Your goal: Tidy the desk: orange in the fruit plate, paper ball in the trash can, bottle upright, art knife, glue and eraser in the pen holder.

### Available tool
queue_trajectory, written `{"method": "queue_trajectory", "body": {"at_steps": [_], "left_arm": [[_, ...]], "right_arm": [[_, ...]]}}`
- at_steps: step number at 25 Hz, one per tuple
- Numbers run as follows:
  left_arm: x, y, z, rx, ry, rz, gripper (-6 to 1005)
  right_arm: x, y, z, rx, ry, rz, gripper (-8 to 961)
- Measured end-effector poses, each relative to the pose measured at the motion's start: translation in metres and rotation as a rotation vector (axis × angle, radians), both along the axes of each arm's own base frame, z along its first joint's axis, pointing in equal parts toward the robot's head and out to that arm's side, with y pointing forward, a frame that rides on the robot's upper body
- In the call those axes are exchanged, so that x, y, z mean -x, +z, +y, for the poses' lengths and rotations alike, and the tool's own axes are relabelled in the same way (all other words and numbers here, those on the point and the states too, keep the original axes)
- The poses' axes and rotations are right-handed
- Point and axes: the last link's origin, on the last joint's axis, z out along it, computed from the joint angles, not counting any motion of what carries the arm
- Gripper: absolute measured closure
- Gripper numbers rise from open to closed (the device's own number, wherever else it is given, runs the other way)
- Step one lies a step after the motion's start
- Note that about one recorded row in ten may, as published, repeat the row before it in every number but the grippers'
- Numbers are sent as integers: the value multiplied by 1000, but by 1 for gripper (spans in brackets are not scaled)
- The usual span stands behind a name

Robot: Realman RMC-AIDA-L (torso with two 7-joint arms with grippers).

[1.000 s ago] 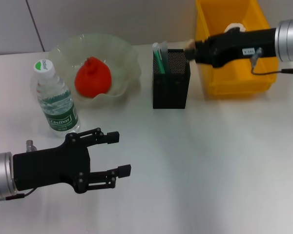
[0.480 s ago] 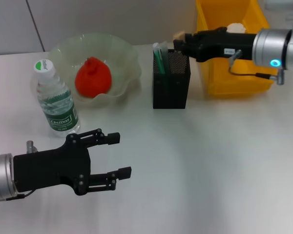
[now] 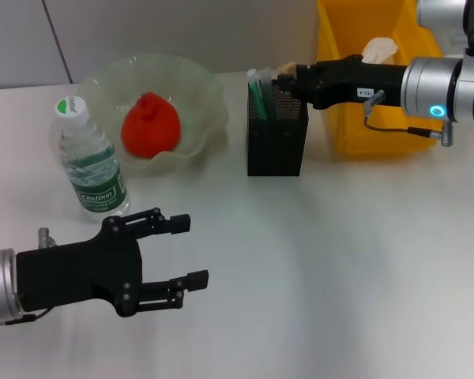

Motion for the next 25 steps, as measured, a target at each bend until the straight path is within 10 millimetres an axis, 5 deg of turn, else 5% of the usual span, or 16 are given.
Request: {"method": "queue_trajectory", "body": {"at_steps": [5, 17, 25], "left_arm": [[0, 2, 0, -1, 1, -2, 201], [-1, 4, 1, -4, -3, -1, 201], [-5, 7, -3, 25, 15, -64, 201]], "right_arm": [[0, 0, -1, -3, -1, 14, 648], [1, 23, -3, -139, 11, 203, 244], [-4, 51, -50, -109, 149, 558, 200]]}}
